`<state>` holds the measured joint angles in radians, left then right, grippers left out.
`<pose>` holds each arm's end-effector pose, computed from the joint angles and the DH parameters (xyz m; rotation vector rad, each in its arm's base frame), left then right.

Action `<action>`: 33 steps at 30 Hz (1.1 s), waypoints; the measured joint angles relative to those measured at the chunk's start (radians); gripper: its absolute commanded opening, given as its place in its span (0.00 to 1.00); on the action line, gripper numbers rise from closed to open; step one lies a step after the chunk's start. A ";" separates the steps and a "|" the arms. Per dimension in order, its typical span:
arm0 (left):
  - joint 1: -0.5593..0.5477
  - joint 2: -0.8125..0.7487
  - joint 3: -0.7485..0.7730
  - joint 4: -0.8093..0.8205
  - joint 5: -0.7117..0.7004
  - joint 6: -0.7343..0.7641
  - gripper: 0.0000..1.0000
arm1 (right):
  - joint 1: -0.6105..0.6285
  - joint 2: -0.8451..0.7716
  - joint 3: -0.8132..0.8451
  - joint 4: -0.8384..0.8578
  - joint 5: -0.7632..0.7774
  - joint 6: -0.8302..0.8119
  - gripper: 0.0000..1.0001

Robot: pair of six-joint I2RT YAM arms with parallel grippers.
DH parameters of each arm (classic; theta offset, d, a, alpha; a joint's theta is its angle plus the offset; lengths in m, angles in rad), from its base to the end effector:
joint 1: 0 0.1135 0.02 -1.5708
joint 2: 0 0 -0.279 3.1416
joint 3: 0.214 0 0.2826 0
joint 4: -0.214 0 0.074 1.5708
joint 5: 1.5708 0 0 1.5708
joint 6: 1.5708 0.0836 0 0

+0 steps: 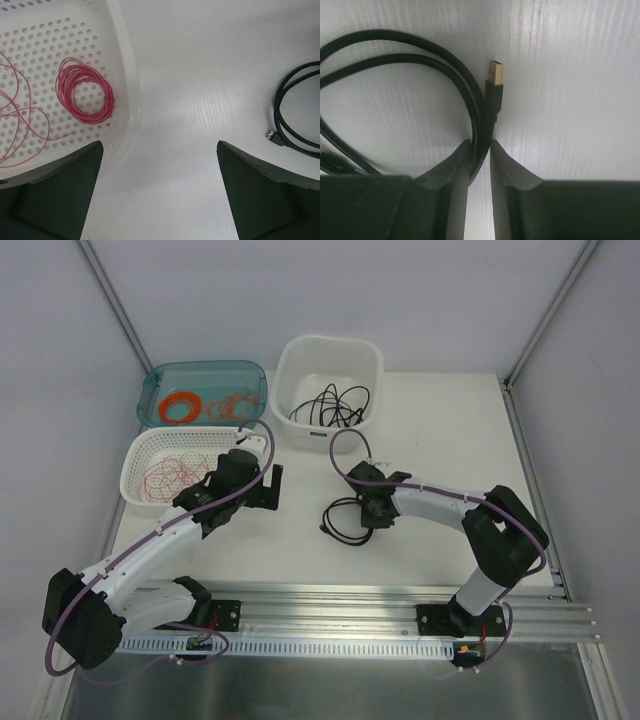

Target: Untangle the cables

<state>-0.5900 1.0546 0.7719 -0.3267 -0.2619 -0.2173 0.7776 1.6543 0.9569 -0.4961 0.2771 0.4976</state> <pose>0.2539 -0.1440 0.2482 0.2541 2.1471 -0.1806 0.2657 0.2295 0.1166 -0.3029 2.6602 0.0043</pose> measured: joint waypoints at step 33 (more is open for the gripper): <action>0.000 -0.013 0.000 0.000 0.000 0.001 0.99 | -0.176 -0.086 0.845 -0.026 0.191 -0.394 0.01</action>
<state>-0.5900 1.0420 0.7723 -0.3267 -0.2623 -0.2165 0.6014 1.5684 1.8023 -0.5224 0.4683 0.1032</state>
